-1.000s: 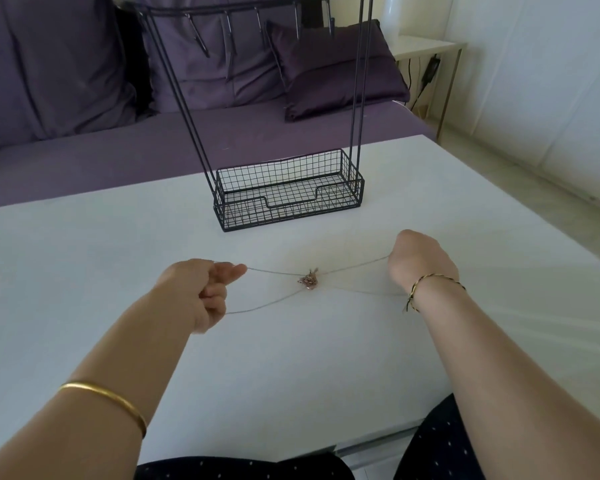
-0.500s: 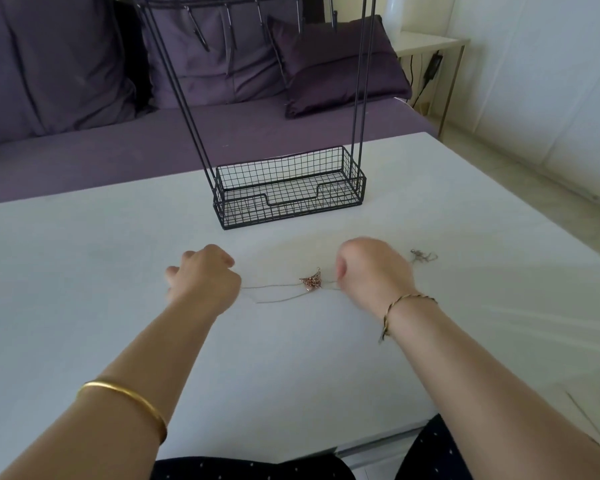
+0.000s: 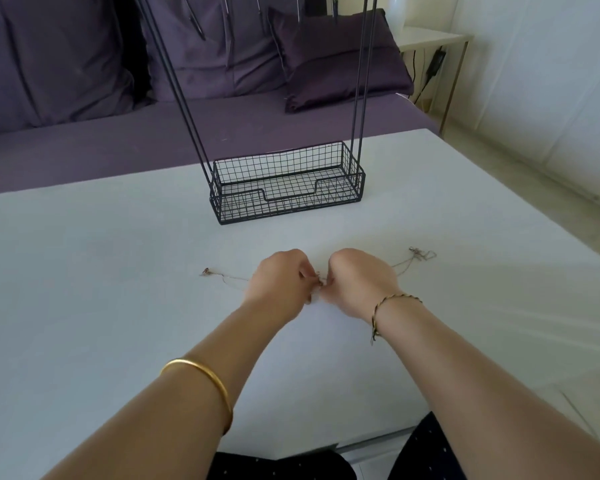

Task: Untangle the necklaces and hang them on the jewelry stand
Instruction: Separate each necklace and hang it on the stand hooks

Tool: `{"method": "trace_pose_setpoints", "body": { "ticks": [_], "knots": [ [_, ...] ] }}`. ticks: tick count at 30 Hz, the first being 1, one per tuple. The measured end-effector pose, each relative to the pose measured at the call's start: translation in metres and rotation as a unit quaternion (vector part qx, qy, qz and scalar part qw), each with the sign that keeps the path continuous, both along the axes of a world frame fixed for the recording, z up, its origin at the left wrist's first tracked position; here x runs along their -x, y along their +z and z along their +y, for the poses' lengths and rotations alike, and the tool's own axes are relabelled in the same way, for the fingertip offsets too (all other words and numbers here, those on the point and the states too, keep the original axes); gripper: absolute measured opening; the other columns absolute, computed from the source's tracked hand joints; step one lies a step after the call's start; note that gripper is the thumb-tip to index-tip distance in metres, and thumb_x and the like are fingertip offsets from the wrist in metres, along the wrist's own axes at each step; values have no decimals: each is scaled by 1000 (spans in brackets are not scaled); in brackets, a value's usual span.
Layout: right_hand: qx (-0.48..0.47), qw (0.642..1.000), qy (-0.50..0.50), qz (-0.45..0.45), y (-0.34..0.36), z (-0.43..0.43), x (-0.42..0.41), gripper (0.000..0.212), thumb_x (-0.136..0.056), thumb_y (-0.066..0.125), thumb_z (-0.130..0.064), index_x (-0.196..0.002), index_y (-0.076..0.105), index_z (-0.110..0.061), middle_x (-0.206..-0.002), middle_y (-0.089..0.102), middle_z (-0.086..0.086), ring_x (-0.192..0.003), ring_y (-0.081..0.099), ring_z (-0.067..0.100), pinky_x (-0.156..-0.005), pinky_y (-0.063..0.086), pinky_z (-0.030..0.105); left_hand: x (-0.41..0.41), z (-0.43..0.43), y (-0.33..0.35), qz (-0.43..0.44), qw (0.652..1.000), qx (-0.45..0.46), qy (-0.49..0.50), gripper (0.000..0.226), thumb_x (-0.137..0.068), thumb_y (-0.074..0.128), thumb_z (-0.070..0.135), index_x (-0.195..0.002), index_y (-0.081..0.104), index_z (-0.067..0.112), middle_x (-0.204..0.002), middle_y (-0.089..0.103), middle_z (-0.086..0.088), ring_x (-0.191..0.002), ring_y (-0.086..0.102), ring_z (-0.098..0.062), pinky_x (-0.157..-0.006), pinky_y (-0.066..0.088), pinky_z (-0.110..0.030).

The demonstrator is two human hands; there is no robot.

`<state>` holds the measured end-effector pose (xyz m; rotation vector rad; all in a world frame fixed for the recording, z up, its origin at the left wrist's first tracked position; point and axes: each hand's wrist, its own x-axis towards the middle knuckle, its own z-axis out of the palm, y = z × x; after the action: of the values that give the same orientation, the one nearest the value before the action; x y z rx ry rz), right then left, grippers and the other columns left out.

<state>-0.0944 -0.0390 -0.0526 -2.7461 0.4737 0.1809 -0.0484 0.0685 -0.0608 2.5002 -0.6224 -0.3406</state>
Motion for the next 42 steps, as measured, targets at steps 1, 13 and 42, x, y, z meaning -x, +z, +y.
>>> {"method": "trace_pose_setpoints", "body": {
  "ticks": [1, 13, 42],
  "knots": [
    [-5, 1000, 0, 6, 1, -1, 0, 39, -86, 60, -27, -56, 38, -14, -56, 40, 0, -58, 43, 24, -49, 29, 24, 1, 2, 3, 27, 999, 19, 6, 11, -91, 55, 19, -80, 59, 19, -71, 64, 6, -67, 53, -12, -50, 39, -22],
    [-292, 940, -34, -173, 23, -14, 4, 14, -85, 47, -5, -75, 57, -2, -70, 52, 24, -61, 61, 26, -56, 39, 24, 5, 5, 37, 314, 904, 254, 140, 19, -95, 45, 10, -81, 59, 10, -66, 65, -1, -60, 65, -14, -56, 42, -22],
    [-350, 913, -54, -202, 38, -28, 14, 9, -79, 73, -9, -87, 72, -8, -32, 42, -25, -37, 44, -12, -38, 30, 4, -6, 21, 61, 262, 926, 215, 166, 5, -86, 62, 12, -89, 64, 8, -61, 43, 0, -42, 25, -10, -36, 20, -18]
  ]
}}
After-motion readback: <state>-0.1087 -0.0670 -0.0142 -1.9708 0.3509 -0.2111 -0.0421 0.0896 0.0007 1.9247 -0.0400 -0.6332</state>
